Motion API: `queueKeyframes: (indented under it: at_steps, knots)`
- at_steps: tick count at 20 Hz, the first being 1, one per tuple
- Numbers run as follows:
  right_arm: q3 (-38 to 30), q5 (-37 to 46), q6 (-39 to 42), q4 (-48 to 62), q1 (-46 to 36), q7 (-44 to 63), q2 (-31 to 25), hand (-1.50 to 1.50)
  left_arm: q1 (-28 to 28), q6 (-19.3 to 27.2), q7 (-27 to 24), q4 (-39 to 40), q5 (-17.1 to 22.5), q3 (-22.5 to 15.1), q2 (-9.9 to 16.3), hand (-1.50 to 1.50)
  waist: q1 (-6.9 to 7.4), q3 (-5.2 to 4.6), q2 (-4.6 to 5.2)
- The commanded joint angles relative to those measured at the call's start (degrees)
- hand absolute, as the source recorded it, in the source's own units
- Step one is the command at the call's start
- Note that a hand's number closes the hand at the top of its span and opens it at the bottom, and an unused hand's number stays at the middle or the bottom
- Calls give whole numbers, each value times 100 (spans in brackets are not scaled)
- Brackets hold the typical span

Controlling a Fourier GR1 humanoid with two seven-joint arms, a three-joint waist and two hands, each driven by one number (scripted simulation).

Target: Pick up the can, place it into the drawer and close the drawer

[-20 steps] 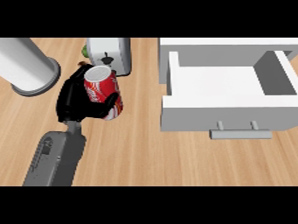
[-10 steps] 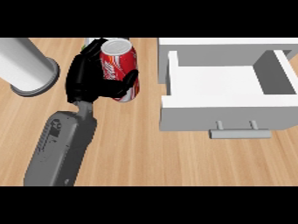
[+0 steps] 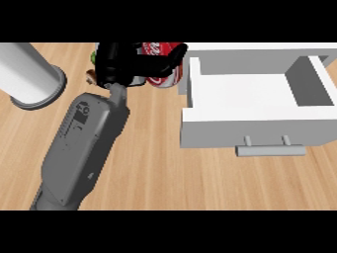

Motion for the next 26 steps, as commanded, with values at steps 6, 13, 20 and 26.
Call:
queueKeyframes:
  at_steps: [6,13,20,26]
  knots:
    - [-18,-218,-239,-131,-173,314,-338,-150,-1490,780,-193,1287,385,-220,-10,150,-65,-1,17]
    - [-57,-327,-29,-349,143,204,-28,-150,-1853,1035,-513,1911,943,-774,-10,150,-108,1,7]
    - [119,-108,-191,-411,-82,256,109,-150,-2633,1330,-912,2944,1656,-1112,-10,150,-224,4,34]
    - [401,307,-205,-153,-418,224,129,-150,-3105,1608,-1064,3426,2310,-1597,-10,150,-295,10,53]
